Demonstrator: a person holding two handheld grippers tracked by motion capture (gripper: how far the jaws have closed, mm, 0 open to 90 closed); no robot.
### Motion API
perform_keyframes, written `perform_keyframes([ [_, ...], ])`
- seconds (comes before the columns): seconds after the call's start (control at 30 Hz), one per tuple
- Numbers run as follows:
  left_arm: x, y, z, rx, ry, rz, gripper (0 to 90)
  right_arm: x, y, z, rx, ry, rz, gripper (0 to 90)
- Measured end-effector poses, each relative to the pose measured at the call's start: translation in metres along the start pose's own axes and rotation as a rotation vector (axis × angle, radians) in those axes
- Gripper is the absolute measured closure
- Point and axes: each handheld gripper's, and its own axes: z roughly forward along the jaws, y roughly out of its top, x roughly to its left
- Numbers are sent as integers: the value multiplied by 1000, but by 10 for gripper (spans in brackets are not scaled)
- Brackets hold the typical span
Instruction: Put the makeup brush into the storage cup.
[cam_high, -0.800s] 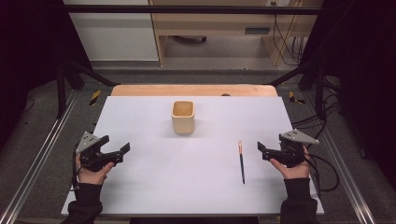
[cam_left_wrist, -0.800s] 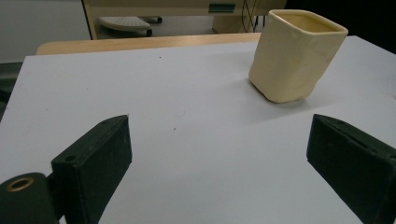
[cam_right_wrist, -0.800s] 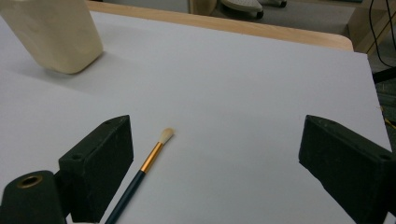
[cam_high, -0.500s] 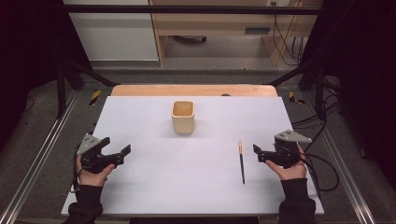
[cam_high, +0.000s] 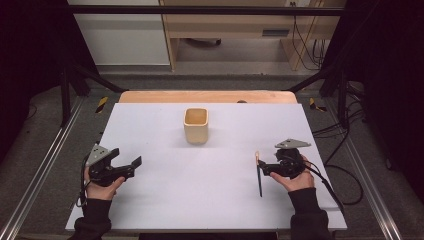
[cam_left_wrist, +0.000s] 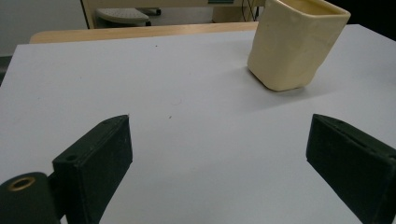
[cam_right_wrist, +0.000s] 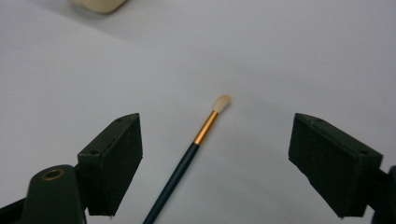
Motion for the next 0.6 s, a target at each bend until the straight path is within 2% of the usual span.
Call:
perform_keyframes([
  [0.03, -1, 0, 0, 0, 2, 4, 67, 3, 0, 7, 43, 0, -9, 192],
  [0.37, -4, -2, 4, 19, -1, 11, 69, 8, -3, 26, 119, 3, 11, 302],
  [0.6, -3, -3, 5, 24, -1, 12, 74, 14, -8, 40, 190, 10, 8, 467],
])
